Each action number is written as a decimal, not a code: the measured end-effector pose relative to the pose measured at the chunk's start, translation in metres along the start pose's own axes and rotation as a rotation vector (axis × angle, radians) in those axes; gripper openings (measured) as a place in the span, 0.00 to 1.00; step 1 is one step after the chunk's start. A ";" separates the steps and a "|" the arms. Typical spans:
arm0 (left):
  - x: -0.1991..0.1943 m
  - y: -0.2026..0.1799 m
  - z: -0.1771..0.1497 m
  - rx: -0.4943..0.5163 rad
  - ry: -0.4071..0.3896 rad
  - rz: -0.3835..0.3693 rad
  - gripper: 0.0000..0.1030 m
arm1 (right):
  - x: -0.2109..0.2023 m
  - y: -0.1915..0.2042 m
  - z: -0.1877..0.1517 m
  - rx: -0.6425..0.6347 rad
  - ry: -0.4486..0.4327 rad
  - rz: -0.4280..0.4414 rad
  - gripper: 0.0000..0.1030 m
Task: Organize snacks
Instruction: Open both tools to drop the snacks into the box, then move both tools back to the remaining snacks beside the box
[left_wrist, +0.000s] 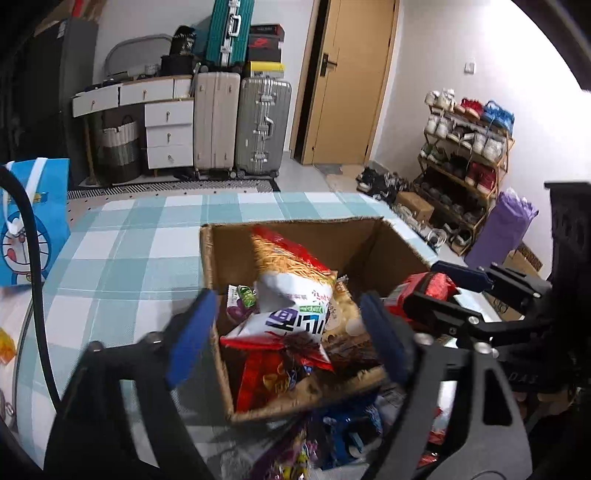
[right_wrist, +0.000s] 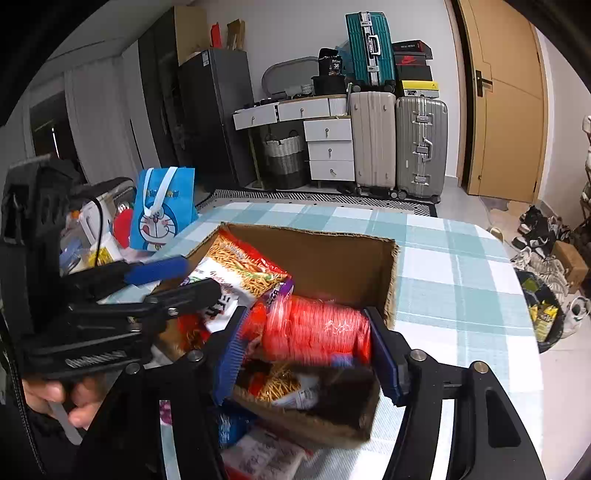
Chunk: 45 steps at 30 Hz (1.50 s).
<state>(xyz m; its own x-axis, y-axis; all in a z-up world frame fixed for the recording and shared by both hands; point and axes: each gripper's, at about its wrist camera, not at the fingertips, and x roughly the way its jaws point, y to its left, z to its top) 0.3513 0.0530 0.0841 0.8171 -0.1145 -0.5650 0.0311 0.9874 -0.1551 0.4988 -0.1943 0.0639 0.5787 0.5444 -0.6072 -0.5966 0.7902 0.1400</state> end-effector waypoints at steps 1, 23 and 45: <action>-0.006 0.000 -0.001 0.004 -0.006 -0.004 0.82 | -0.003 0.000 -0.001 0.000 -0.003 -0.002 0.64; -0.085 0.018 -0.079 0.021 0.043 0.051 0.99 | -0.067 0.000 -0.054 0.083 0.001 -0.029 0.99; -0.055 0.024 -0.124 -0.018 0.181 0.059 0.99 | -0.043 0.016 -0.114 0.089 0.181 -0.033 0.99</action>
<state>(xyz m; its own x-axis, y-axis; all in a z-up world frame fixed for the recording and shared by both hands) 0.2358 0.0696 0.0112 0.7005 -0.0758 -0.7096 -0.0256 0.9910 -0.1312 0.4012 -0.2374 0.0033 0.4827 0.4644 -0.7425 -0.5224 0.8331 0.1815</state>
